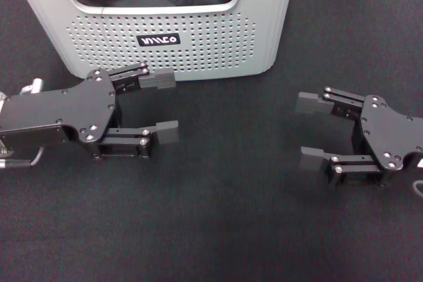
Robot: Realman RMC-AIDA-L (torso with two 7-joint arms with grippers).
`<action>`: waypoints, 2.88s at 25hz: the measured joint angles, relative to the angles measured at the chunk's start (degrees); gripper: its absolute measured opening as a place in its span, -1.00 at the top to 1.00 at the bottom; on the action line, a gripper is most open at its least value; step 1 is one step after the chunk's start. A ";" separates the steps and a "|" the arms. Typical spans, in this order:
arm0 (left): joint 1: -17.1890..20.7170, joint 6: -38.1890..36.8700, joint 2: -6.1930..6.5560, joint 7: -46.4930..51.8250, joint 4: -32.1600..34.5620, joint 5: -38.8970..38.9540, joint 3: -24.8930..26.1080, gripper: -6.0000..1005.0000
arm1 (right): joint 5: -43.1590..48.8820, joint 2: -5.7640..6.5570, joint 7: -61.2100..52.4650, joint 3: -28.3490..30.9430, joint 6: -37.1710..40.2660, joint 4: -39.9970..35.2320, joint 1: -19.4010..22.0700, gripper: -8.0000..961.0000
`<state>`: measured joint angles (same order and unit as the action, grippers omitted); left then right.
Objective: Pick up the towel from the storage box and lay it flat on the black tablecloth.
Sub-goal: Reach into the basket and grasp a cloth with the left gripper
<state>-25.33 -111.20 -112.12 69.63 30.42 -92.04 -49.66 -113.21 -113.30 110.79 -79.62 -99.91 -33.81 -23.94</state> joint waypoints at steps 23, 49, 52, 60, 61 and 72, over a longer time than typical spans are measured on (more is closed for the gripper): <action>1.08 12.20 -6.58 21.96 29.72 1.80 -0.04 -0.74 | 1.96 0.88 2.72 4.79 1.84 4.04 -0.64 -0.82; 7.47 61.17 -8.02 67.31 74.62 -74.93 -46.11 -0.53 | 2.18 0.32 7.15 9.05 2.03 9.29 3.53 -0.81; 7.68 61.26 -8.00 66.51 73.15 -73.83 -45.24 -0.54 | 2.20 0.30 7.16 9.05 2.09 9.34 3.36 -0.81; 6.70 63.66 -7.98 64.41 67.71 -72.03 -44.34 -0.50 | 2.20 0.11 7.16 9.05 3.43 10.06 3.06 -0.81; 6.42 64.27 -7.97 64.26 67.07 -71.92 -44.21 -0.49 | 2.20 0.11 7.16 9.05 3.53 10.08 3.06 -0.81; 2.15 67.54 -7.89 61.82 59.41 -71.05 -41.05 -0.44 | 2.17 -0.08 7.18 9.05 3.78 11.27 3.62 -0.81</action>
<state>-23.17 -43.66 -120.01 131.44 89.83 -163.09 -90.71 -111.04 -113.39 117.97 -70.57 -96.13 -22.54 -20.33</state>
